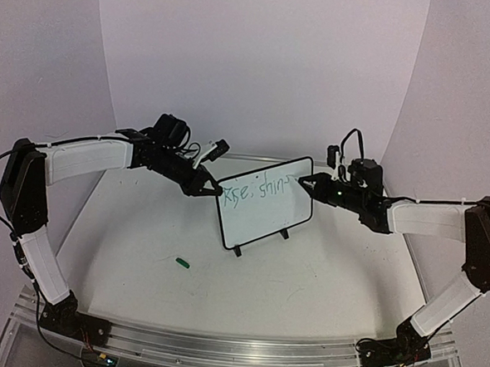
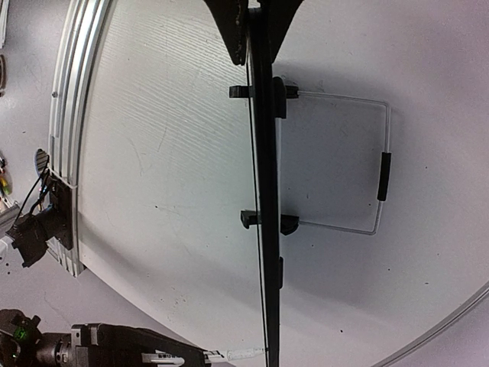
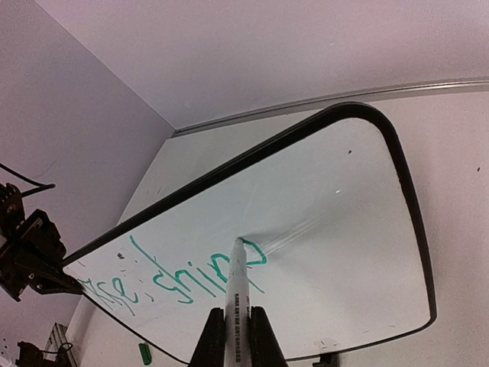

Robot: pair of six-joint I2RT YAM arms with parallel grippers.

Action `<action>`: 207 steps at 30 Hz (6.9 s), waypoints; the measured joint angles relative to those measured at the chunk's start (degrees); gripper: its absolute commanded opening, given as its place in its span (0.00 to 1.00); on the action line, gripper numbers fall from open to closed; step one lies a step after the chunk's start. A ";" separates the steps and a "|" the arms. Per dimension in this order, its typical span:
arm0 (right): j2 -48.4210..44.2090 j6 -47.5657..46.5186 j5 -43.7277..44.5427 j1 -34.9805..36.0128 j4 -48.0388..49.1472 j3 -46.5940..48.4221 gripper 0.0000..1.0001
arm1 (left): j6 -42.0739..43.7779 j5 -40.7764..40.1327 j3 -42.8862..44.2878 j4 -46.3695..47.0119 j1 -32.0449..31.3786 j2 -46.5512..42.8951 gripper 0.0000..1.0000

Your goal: Write a sentence on the whiteboard

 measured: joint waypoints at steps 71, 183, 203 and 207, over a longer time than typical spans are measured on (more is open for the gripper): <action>-2.80 -1.21 3.40 -3.05 -2.40 -1.59 0.00 | 0.28 -0.17 0.00 0.11 -0.15 0.00 0.00; -2.75 -2.80 3.41 -3.21 -5.18 -0.03 0.00 | 0.44 -0.61 0.31 -0.04 -0.59 0.00 0.00; -1.92 -2.74 5.29 -3.21 -5.16 0.00 0.00 | 0.40 -0.67 0.31 -0.07 -0.59 0.00 0.00; -1.37 -2.72 5.17 -3.21 -5.11 -0.13 0.00 | 0.28 -0.82 0.31 -0.07 -0.59 0.00 0.00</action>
